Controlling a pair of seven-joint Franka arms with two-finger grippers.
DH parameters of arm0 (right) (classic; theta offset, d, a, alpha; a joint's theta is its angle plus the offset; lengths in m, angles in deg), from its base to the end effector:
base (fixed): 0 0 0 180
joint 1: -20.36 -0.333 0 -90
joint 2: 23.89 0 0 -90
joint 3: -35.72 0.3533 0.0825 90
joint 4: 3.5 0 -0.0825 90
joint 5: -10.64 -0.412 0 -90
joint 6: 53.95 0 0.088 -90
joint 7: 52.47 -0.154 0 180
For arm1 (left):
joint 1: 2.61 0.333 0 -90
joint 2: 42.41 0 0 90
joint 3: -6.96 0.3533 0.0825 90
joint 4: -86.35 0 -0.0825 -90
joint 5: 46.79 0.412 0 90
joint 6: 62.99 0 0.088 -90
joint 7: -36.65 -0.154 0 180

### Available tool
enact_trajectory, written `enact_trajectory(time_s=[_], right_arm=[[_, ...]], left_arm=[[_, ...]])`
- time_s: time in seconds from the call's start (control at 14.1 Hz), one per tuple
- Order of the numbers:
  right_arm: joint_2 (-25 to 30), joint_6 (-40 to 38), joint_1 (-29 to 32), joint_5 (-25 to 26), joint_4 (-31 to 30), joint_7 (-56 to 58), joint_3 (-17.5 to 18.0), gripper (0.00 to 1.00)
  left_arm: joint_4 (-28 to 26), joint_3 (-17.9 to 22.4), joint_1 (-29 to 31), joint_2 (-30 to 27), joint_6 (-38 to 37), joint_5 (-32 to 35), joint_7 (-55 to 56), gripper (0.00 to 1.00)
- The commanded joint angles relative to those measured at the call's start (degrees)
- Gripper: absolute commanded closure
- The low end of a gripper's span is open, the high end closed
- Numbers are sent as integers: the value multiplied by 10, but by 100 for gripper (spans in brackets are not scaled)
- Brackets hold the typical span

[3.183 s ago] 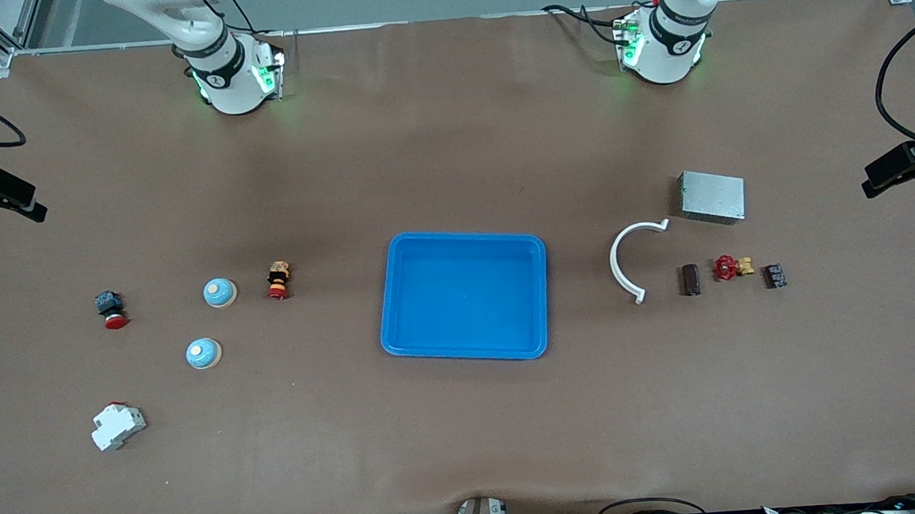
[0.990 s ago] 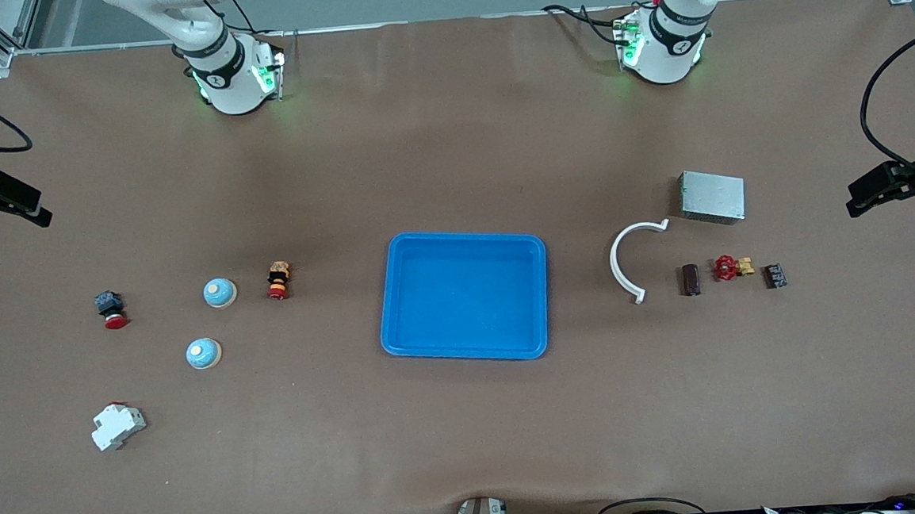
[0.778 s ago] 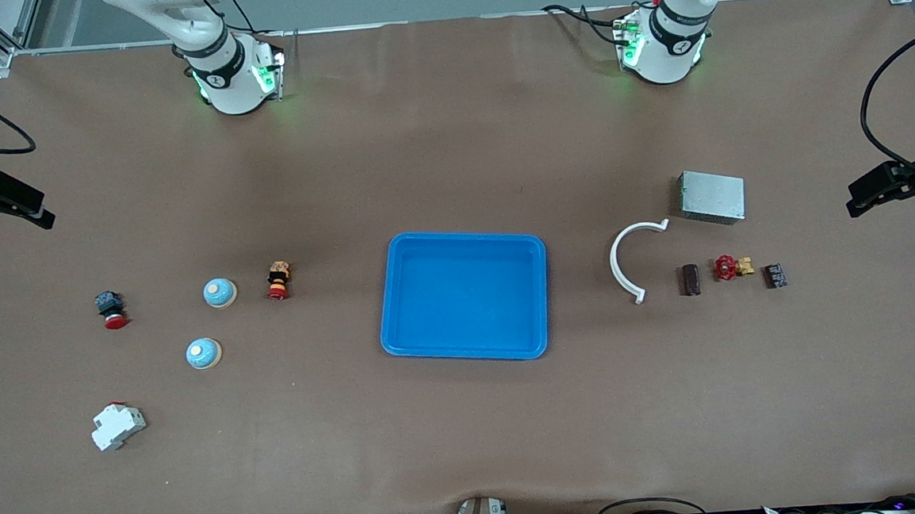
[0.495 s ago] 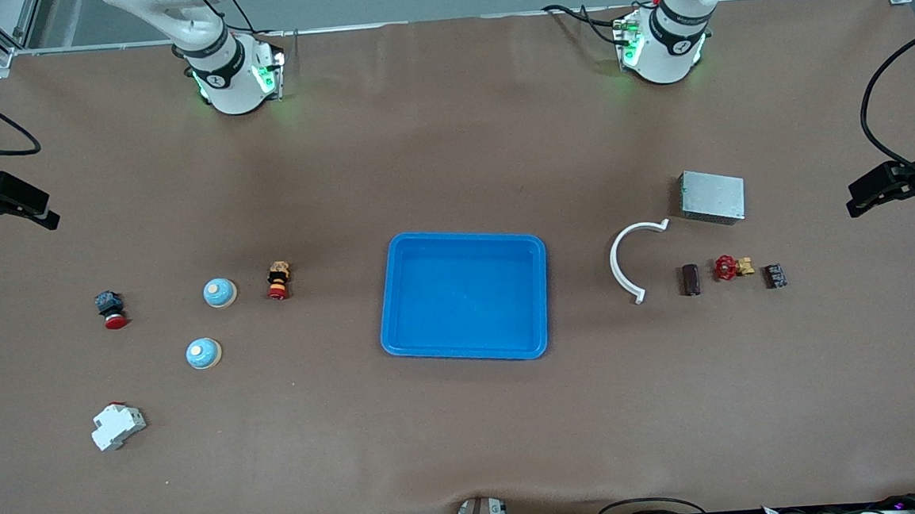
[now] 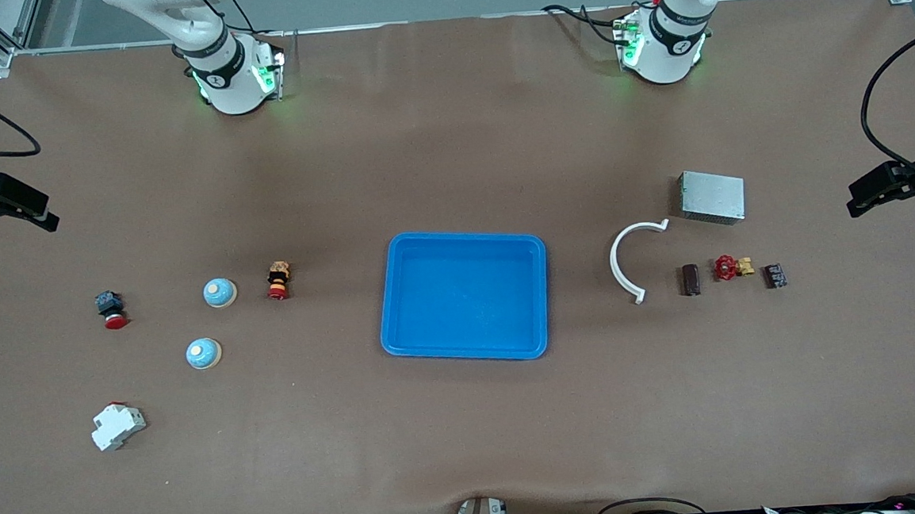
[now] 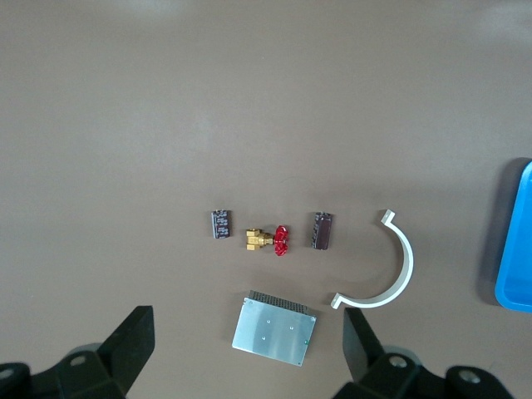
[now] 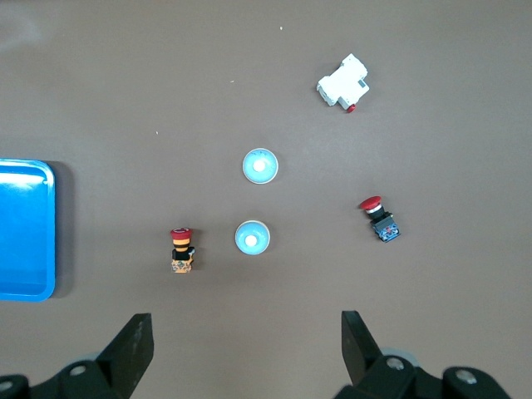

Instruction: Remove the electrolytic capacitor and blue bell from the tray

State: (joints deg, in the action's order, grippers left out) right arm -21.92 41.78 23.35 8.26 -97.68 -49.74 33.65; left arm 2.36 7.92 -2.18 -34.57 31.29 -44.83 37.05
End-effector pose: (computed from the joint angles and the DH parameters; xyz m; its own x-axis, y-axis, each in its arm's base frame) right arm 0.5807 -0.0457 0.6073 0.9970 -0.0447 0.0632 -0.0423 -0.9983 -0.0398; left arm 0.6386 0.0198 0.5911 0.9987 0.0284 0.0430 0.0300 -0.9989 -0.0362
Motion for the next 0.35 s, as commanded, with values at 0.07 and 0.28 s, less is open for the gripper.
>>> enact_trajectory(time_s=[0.07, 0.28], right_arm=[[17, 10, -3, -6, -18, -7, -2, 0], [17, 13, -3, -6, -17, -7, -2, 0]], left_arm=[[-2, 0, 3, -3, 4, -2, -1, 0], [-2, 0, 3, -3, 4, -2, -3, 0]])
